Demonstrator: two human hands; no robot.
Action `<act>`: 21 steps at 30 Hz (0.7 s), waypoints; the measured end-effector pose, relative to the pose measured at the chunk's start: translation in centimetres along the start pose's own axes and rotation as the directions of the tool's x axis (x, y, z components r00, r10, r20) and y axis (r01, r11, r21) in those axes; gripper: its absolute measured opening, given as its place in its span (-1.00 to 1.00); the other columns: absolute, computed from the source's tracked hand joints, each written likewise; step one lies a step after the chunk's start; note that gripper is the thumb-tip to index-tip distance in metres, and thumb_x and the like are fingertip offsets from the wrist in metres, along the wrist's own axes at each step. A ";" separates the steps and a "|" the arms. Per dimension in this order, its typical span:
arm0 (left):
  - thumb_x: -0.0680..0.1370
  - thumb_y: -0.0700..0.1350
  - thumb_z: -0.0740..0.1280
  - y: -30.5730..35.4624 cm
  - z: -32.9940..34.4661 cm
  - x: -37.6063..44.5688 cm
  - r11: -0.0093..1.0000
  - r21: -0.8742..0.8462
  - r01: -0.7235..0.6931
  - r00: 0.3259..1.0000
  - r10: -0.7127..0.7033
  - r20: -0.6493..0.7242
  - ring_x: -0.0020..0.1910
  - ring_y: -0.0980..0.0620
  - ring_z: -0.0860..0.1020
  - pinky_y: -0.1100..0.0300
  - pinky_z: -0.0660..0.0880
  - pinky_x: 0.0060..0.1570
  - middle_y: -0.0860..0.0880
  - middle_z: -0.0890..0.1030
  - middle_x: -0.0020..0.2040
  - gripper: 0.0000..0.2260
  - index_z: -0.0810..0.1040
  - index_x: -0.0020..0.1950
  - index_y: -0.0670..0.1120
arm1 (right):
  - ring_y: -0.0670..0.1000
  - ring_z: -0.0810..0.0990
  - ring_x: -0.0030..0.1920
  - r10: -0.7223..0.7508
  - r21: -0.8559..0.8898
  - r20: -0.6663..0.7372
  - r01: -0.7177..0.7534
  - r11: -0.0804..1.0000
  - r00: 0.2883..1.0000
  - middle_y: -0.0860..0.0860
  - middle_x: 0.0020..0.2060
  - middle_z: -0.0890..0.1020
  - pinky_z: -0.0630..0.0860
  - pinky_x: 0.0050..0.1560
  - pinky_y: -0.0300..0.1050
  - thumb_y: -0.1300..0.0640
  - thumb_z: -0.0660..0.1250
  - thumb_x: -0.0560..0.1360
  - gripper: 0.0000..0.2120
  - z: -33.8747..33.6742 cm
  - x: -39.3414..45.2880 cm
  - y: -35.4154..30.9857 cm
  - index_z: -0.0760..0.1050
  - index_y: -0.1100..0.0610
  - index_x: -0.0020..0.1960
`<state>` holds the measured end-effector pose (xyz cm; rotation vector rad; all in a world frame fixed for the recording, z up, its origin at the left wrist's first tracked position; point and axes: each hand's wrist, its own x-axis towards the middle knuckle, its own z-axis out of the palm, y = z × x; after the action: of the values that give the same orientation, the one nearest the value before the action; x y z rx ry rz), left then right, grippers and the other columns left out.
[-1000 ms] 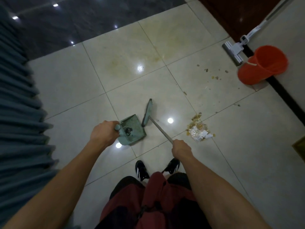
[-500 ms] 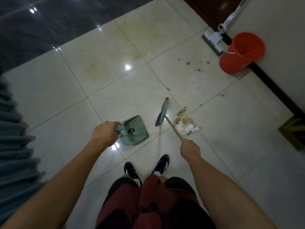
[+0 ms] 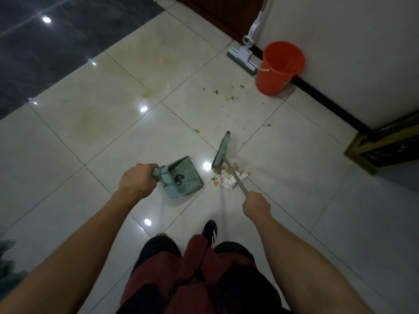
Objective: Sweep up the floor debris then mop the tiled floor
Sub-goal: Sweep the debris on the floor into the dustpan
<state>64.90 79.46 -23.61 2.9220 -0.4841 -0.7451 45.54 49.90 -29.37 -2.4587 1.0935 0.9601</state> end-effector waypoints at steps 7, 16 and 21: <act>0.55 -0.01 0.36 -1.7 -2.4 3.3 0.999 -0.039 -0.001 1.000 0.000 -0.028 -0.17 -0.15 0.59 0.02 0.58 -0.17 -0.06 0.65 -0.12 -0.93 0.61 0.00 0.10 | 0.12 0.60 0.14 -0.053 0.048 -0.016 0.054 0.997 0.998 0.13 0.17 0.59 0.49 0.02 -0.12 0.19 0.20 0.58 -0.71 -2.4 2.0 -5.2 0.49 0.17 0.28; 0.51 -0.04 0.38 -11.7 -6.9 10.8 0.978 -0.177 0.107 0.993 -0.112 -0.020 -0.23 -0.12 0.58 0.08 0.55 -0.23 -0.03 0.63 -0.18 -0.97 0.60 -0.08 0.09 | 0.15 0.58 0.18 -0.090 0.022 0.014 0.089 0.996 0.996 0.16 0.21 0.58 0.50 0.13 -0.07 0.22 0.18 0.59 -0.73 -6.9 5.9 -20.1 0.51 0.19 0.25; 0.49 -0.05 0.40 -17.5 -10.9 15.1 0.966 -0.212 0.146 0.989 -0.149 0.004 -0.18 -0.13 0.60 0.06 0.57 -0.17 -0.03 0.64 -0.15 -0.97 0.59 -0.09 0.09 | 0.16 0.61 0.12 -0.114 0.063 0.033 0.112 0.992 0.993 0.19 0.16 0.61 0.46 -0.03 -0.14 0.20 0.19 0.62 -0.74 -9.5 7.8 -29.1 0.51 0.25 0.24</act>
<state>87.57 91.19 -23.69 2.7820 -0.1740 -0.7455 75.25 60.45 -27.96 -2.4155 0.9462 0.9194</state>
